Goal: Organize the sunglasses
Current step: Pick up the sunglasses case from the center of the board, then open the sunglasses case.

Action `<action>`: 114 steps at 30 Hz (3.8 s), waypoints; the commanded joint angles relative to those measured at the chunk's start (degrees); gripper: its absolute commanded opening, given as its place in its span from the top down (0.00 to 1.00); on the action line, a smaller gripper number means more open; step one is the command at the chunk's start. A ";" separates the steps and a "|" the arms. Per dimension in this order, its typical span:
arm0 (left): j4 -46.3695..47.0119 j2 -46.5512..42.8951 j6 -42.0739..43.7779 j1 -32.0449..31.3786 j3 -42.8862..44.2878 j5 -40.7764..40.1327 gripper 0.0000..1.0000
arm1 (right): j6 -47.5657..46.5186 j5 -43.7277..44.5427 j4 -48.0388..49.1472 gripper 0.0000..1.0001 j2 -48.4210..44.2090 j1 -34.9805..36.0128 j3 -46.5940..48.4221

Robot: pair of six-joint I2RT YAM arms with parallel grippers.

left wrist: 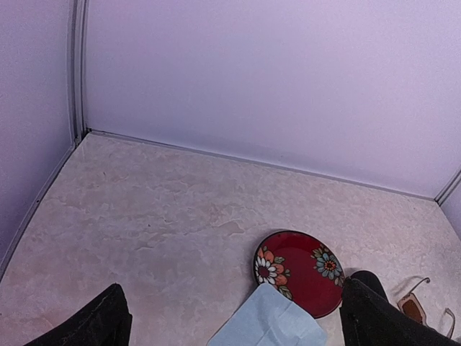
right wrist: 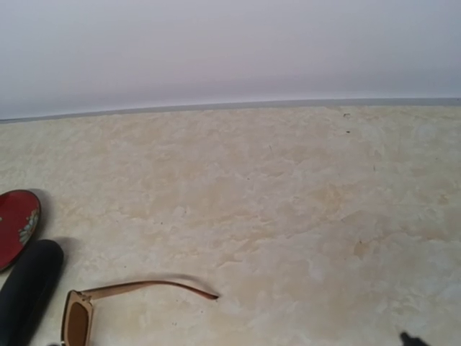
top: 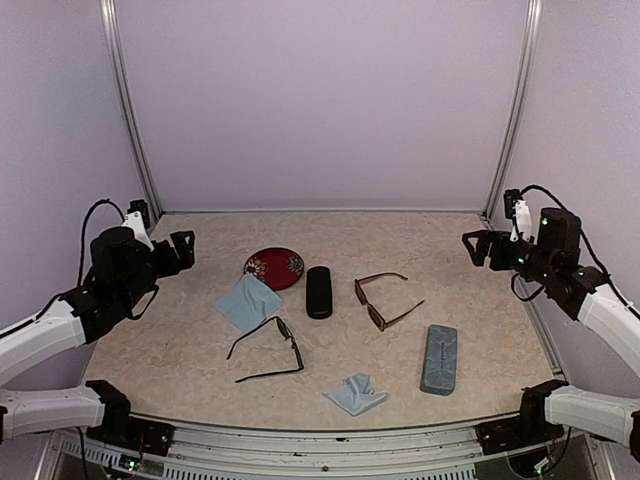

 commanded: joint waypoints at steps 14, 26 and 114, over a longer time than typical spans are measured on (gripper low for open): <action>-0.15 -0.61 1.74 -5.79 -1.54 -7.91 0.01 | 3.38 11.81 -8.80 0.00 1.14 11.59 2.16; -0.65 -0.36 0.67 -8.53 -1.95 -10.51 0.01 | 23.62 29.46 -24.77 0.00 8.17 31.08 2.20; 30.64 18.98 9.90 -19.63 0.95 44.05 0.01 | -20.29 -22.48 3.18 0.62 35.08 41.70 28.03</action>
